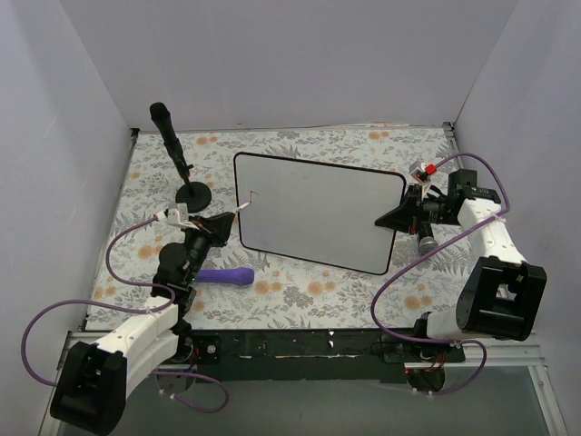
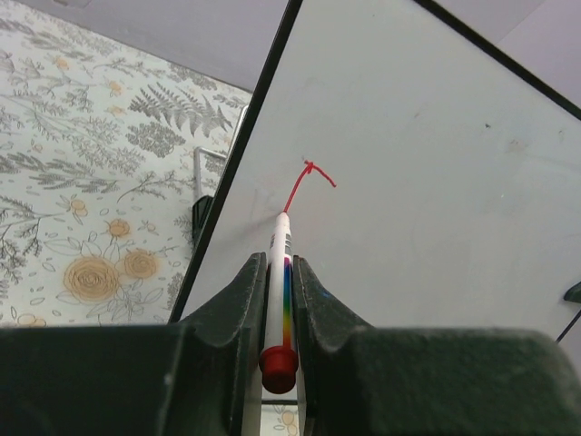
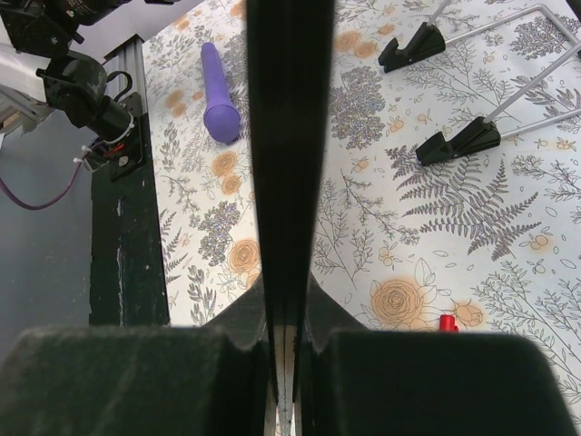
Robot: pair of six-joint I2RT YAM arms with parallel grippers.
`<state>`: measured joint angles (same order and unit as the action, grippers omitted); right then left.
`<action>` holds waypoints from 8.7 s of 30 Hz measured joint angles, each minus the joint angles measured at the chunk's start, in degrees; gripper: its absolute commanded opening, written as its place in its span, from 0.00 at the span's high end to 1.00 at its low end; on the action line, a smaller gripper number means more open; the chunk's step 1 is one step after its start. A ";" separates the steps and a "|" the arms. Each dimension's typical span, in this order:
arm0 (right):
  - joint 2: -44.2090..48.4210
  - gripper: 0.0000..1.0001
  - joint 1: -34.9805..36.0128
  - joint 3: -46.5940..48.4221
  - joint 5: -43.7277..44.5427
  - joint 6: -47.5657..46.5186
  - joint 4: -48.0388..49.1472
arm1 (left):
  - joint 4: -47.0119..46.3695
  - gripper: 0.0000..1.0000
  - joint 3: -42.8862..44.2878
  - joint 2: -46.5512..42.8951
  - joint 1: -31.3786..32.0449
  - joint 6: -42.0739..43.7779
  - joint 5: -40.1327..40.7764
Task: Write a sentence on the whiteboard
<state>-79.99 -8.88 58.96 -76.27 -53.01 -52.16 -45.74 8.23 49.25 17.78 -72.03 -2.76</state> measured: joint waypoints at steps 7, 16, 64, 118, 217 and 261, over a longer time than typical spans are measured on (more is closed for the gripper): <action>0.00 0.99 0.00 0.00 0.00 0.09 0.02 | 7.32 1.00 -0.42 -3.56 0.02 -1.81 0.00; 0.00 0.99 0.00 0.00 0.09 -0.20 0.02 | 8.66 1.00 -2.21 -6.19 0.00 -2.99 -2.19; 0.00 0.99 -0.04 0.00 0.22 0.61 -0.50 | 4.11 1.00 2.03 -0.37 0.00 -1.73 -4.07; 0.00 0.99 -0.04 0.00 0.26 0.17 -0.33 | 22.56 1.00 4.48 -13.86 0.02 -5.33 -9.62; 0.00 0.99 -0.11 0.00 0.39 0.74 -0.46 | 22.60 1.00 10.58 -0.59 3.34 2.12 -5.70; 0.00 0.99 -0.11 0.00 0.42 0.55 -0.42 | 22.67 1.00 12.74 2.43 3.34 0.26 -9.09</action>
<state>-79.99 -8.99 58.96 -75.85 -52.47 -52.58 -23.07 20.97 51.68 21.12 -71.77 -11.86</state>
